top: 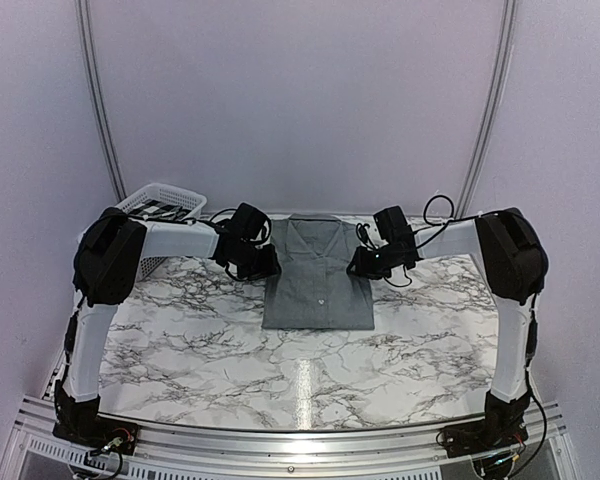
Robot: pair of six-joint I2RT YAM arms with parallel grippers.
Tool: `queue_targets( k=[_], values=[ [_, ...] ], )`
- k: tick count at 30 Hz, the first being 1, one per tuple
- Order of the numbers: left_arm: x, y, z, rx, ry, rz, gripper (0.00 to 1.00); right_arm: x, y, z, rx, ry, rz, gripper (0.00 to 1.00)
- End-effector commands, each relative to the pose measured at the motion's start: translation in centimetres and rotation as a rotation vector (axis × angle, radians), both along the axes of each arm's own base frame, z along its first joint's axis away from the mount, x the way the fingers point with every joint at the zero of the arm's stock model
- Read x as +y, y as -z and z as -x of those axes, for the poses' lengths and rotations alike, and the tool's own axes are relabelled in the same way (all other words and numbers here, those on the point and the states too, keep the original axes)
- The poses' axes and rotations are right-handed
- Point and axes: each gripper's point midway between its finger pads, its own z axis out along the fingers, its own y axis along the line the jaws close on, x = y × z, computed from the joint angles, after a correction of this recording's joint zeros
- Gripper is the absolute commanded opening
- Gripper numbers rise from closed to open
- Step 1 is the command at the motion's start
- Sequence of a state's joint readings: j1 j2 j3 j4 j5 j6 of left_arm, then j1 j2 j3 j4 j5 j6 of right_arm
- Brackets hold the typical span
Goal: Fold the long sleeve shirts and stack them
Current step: Smooth out the 2/3-rectangle-folded shirt at the center of the board.
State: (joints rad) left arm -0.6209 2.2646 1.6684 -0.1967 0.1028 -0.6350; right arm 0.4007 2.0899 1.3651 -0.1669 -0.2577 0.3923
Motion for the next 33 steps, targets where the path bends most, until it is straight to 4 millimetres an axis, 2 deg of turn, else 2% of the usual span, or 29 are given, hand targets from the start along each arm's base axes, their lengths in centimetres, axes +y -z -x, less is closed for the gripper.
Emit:
queue_targets(
  k=[1, 7, 12, 16, 20, 23, 29, 30, 31, 32, 33],
  values=[
    [0.1, 0.9, 0.2, 0.018, 0.005, -0.031, 0.32, 0.8, -1.8, -1.7, -0.052, -0.001, -0.036, 0.24],
    [-0.5, -0.2, 0.3, 0.0, 0.009, -0.019, 0.11, 0.9, -3.1, -1.6, -0.066, -0.002, -0.044, 0.03],
    [-0.1, -2.3, 0.4, -0.038, -0.01, -0.02, 0.0, -0.2, -5.2, -1.0, -0.102, 0.031, -0.014, 0.0],
    [0.4, -3.6, 0.4, -0.067, -0.024, -0.025, 0.0, -1.4, -6.9, -0.4, -0.139, 0.06, 0.013, 0.0],
    [0.8, -4.1, 0.3, -0.086, -0.033, -0.036, 0.0, -2.4, -7.2, -0.2, -0.159, 0.088, 0.054, 0.0],
    [0.8, -3.6, 0.3, -0.08, -0.032, -0.043, 0.0, -2.7, -6.3, -0.5, -0.146, 0.092, 0.083, 0.0],
    [0.4, -1.7, -0.1, -0.063, -0.021, -0.057, 0.01, -3.3, -3.3, -1.1, -0.102, 0.109, 0.137, 0.0],
    [0.3, -1.5, -0.1, -0.061, -0.018, -0.058, 0.05, -3.4, -2.6, -1.1, -0.087, 0.11, 0.145, 0.04],
    [0.3, -1.5, -0.1, -0.06, -0.018, -0.056, 0.14, -3.4, -2.5, -1.2, -0.084, 0.108, 0.15, 0.09],
    [0.3, -1.6, -0.1, -0.061, -0.018, -0.055, 0.22, -3.4, -2.6, -1.3, -0.082, 0.105, 0.153, 0.14],
    [0.2, -1.9, -0.2, -0.066, -0.016, -0.053, 0.26, -3.4, -2.9, -1.3, -0.086, 0.104, 0.158, 0.21]
  ],
)
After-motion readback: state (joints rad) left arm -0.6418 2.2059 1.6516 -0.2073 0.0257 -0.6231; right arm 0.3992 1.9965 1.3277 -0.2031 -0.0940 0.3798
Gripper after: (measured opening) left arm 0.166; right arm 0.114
